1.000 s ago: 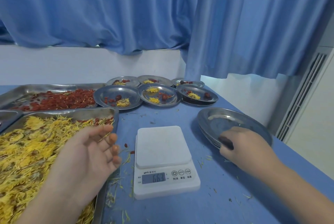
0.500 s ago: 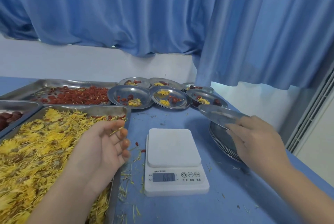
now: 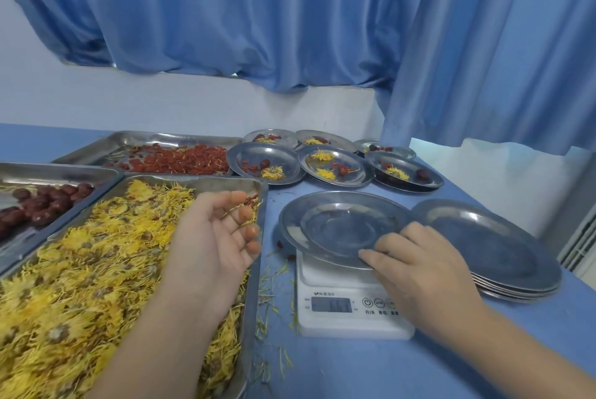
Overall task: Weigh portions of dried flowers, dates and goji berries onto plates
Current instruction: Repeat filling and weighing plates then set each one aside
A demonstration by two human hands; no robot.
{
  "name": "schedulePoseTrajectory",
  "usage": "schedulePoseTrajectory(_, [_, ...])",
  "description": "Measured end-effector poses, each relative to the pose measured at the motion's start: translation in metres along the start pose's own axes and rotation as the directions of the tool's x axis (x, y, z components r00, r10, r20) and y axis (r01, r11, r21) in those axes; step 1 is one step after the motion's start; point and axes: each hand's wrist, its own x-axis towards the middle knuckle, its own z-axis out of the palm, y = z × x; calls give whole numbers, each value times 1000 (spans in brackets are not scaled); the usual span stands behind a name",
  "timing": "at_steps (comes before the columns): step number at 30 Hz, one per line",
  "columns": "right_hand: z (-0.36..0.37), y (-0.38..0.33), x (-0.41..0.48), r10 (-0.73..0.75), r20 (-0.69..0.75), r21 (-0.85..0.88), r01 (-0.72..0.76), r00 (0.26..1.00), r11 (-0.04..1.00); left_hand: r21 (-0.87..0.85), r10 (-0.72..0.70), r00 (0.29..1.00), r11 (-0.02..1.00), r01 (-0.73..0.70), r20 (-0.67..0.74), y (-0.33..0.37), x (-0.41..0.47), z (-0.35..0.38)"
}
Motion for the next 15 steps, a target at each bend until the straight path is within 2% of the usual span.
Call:
schedulePoseTrajectory(6, [-1, -6, 0, 59, 58, 10, -60, 997, 998, 14, 17, 1000, 1000, -17, 8, -1, -2, 3])
schedulePoseTrajectory(11, [-9, -13, -3, 95, 205, 59, -109, 974, 992, 30, 10, 1000, 1000, -10, 20, -2, -3, 3])
schedulePoseTrajectory(15, [-21, -14, -9, 65, 192, 119, -89, 979, 989, 44, -1, 1000, 999, 0, 29, -3, -3, 2])
